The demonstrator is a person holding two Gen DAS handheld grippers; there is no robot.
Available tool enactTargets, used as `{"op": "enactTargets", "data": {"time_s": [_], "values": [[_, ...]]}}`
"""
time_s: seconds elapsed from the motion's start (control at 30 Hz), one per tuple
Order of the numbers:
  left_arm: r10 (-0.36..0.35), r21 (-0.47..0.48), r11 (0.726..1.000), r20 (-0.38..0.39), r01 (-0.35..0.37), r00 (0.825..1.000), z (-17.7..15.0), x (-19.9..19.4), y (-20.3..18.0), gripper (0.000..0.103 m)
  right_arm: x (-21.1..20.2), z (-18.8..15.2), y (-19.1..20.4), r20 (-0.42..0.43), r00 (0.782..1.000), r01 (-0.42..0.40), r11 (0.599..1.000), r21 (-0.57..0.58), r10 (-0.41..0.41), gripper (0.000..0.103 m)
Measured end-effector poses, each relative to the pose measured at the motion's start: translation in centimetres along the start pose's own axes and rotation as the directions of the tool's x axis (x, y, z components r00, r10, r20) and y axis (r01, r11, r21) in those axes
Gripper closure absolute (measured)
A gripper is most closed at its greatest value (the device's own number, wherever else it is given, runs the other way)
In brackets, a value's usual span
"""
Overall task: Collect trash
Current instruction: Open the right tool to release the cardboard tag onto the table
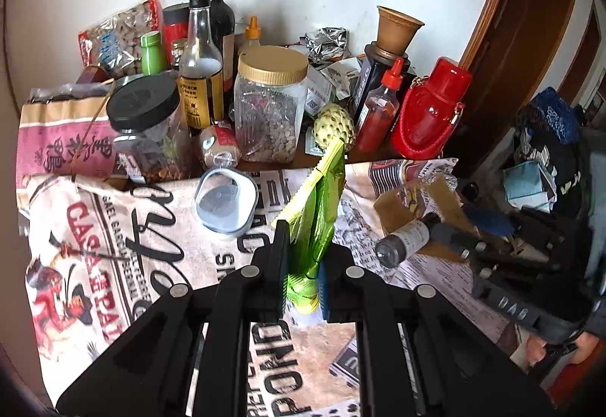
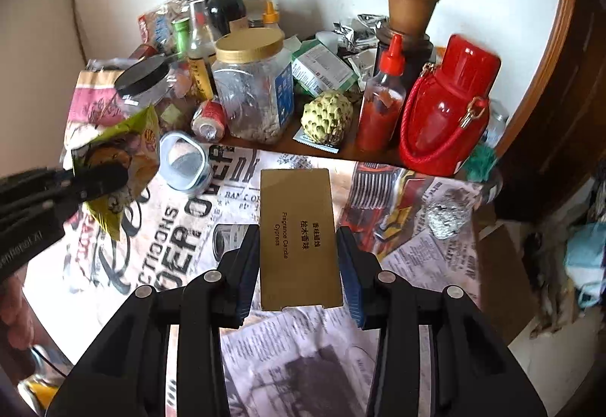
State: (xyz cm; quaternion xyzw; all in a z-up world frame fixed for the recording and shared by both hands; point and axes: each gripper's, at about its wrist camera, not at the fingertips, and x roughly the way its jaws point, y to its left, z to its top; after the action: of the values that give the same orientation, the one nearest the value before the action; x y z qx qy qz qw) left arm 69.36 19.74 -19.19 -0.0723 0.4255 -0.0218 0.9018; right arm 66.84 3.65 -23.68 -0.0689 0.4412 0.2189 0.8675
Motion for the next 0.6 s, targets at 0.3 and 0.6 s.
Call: {"op": "enactTargets", "data": {"time_s": [0.3, 0.6], "values": [[0.038, -0.035, 0.999, -0.028, -0.039, 0.999, -2.1, -1.5, 0.5, 0.091, 3.0, -2.6, 0.0, -0.163, 0.939, -0.274, 0.946, 0.176, 0.302, 0.098], [0.077, -0.041, 0.996, -0.016, -0.078, 0.997, -2.6, -2.7, 2.0, 0.091, 4.0, -3.2, 0.4, -0.195, 0.951, -0.209, 0.964, 0.162, 0.239, 0.098]]}}
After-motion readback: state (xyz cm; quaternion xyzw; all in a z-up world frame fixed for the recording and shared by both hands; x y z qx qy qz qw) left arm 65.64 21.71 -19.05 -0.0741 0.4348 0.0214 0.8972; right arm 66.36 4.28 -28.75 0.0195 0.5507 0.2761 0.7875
